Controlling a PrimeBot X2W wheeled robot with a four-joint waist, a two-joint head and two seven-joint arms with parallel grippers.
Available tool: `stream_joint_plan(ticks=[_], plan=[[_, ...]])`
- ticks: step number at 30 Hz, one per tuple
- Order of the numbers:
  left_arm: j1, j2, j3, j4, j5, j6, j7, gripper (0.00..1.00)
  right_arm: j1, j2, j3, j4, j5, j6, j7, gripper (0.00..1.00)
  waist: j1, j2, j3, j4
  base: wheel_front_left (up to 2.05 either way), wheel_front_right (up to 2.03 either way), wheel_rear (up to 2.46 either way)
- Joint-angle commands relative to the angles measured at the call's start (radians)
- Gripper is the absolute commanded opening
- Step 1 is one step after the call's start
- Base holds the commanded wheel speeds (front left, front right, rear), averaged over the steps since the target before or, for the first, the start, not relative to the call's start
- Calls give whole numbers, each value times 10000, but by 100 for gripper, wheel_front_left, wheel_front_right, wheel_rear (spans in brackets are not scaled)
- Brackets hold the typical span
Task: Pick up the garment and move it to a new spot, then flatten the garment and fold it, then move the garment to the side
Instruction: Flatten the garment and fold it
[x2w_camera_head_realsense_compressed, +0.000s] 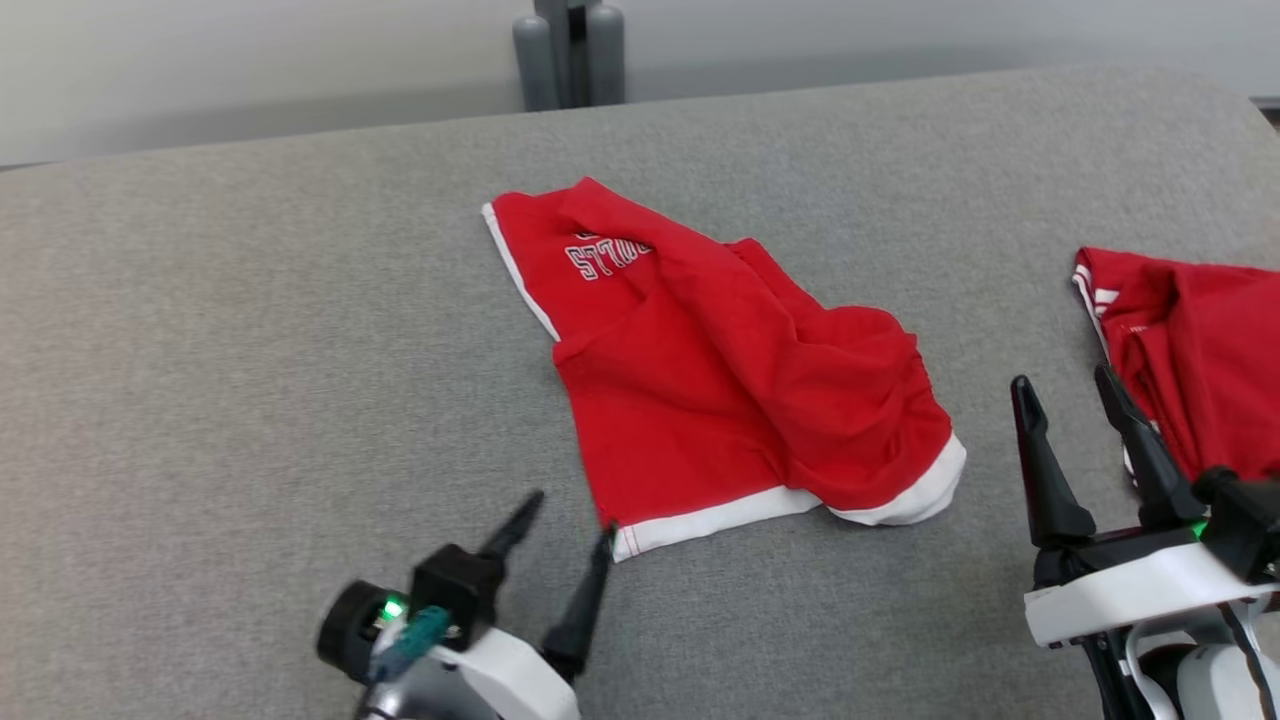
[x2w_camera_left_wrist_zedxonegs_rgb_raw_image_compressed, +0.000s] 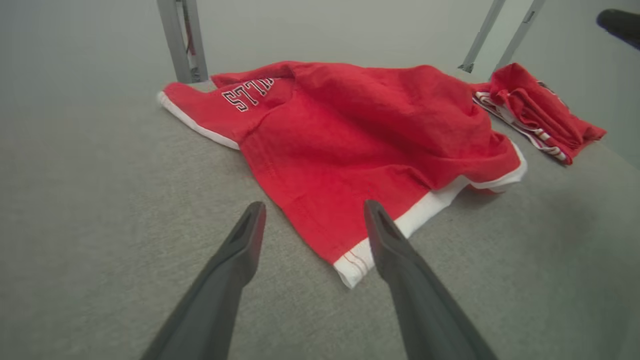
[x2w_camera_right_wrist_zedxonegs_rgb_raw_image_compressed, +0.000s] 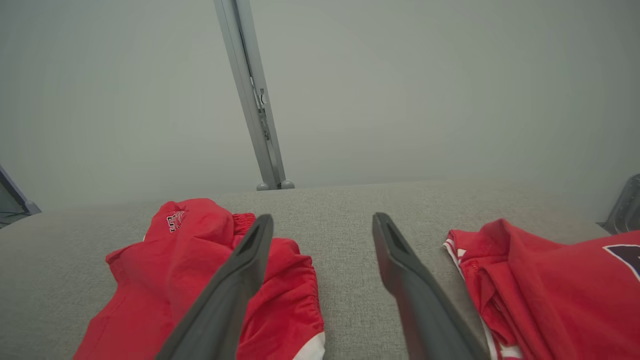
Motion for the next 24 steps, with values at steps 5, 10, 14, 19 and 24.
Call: stream_joint_plan(ticks=[5,10,14,19,24], plan=[[-301,-253,-469,831,-266,-401,475,100,-278,42,111,302,182,2,-242,100,0,0,539,-418,0,0,0],[-563,-392,-507,1393,-348,-470,459,100,-363,55,77,533,246,2,-401,100,0,0,885,-641,0,0,0],[-731,-418,-452,1687,-384,-516,226,0,-429,-41,-100,750,260,2,-455,100,0,0,1021,-707,0,0,0],[-873,-341,-363,1817,-424,-526,46,0,-601,-306,83,1211,404,2,-300,100,0,0,1062,-634,0,0,0],[-969,-282,-374,1751,-362,-481,18,0,-1110,-803,931,2300,694,2,-59,100,0,0,1140,-341,0,0,0]])
